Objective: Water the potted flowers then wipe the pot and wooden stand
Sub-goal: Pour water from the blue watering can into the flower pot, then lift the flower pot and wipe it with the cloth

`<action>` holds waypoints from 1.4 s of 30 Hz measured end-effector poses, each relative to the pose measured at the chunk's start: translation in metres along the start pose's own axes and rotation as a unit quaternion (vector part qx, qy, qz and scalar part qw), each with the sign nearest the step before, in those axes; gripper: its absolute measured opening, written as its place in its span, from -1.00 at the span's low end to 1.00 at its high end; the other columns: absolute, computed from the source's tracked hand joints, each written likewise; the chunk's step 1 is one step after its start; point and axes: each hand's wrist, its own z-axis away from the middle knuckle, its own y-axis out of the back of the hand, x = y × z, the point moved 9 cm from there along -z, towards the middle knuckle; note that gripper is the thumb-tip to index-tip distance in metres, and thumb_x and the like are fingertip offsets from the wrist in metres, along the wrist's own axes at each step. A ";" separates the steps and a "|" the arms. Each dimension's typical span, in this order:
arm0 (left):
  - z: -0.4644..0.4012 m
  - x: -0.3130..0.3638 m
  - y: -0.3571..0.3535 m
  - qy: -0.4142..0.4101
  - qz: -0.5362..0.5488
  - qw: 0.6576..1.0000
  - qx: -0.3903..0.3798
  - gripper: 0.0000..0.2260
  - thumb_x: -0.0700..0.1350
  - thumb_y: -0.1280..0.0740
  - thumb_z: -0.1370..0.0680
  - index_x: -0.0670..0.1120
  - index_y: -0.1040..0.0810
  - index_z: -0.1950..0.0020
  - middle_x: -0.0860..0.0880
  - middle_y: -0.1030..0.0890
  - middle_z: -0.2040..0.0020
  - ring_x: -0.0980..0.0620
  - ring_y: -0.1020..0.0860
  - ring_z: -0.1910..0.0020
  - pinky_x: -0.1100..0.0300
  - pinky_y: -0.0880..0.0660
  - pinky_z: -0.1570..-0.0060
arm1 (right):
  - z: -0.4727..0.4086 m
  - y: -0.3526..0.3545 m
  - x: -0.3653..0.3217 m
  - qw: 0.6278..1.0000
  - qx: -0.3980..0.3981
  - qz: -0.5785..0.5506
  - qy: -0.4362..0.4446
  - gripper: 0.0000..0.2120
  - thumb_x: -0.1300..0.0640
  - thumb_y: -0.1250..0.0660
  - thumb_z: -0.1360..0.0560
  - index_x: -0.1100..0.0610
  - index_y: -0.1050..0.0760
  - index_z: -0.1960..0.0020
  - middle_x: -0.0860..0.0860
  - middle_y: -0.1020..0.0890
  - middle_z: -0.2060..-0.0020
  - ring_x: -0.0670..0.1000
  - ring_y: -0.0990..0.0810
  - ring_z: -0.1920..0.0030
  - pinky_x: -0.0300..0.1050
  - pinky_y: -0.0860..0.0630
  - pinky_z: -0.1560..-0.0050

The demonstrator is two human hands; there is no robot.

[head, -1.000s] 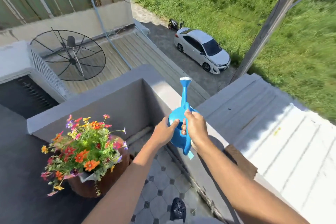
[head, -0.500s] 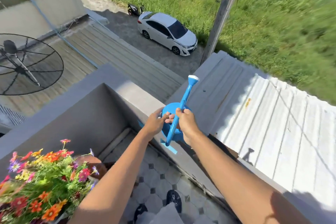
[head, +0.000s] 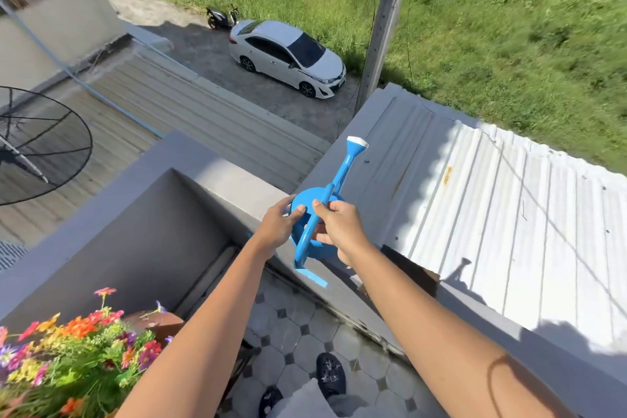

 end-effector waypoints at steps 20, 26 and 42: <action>0.042 -0.025 -0.202 -0.022 -0.349 0.937 -0.010 -0.58 0.03 -0.33 -0.55 -0.22 -0.42 -0.26 -0.24 -0.53 -0.20 -0.24 -0.46 -0.22 -0.03 -0.37 -0.23 | 0.017 0.219 0.109 0.958 0.184 0.221 0.018 -0.77 0.28 -0.24 -0.52 0.09 -0.55 -0.11 0.01 -0.66 0.06 0.03 -0.61 0.04 -0.15 -0.49 0.00; 0.035 -0.055 -0.213 0.056 -0.288 0.955 0.037 -0.51 -0.01 -0.46 -0.45 -0.23 -0.42 -0.24 -0.22 -0.54 -0.21 -0.23 -0.52 -0.22 -0.07 -0.45 -0.23 | 0.021 0.222 0.142 0.954 0.146 0.261 0.002 -0.68 0.31 -0.27 -0.53 0.13 -0.50 -0.26 0.04 -0.61 -0.13 0.00 -0.57 -0.10 -0.10 -0.49 -0.24; 0.133 -0.013 -0.096 -0.132 -0.203 0.970 0.012 -0.82 -0.08 -0.19 -0.43 -0.14 -0.52 0.23 -0.07 -0.58 0.31 -0.01 -0.51 0.25 0.02 -0.49 0.15 | 0.054 0.088 0.108 0.922 -0.142 0.345 0.105 -0.33 0.07 -0.45 -0.39 0.04 -0.33 -0.46 -0.10 -0.48 -0.35 -0.08 -0.43 -0.36 -0.04 -0.36 -0.40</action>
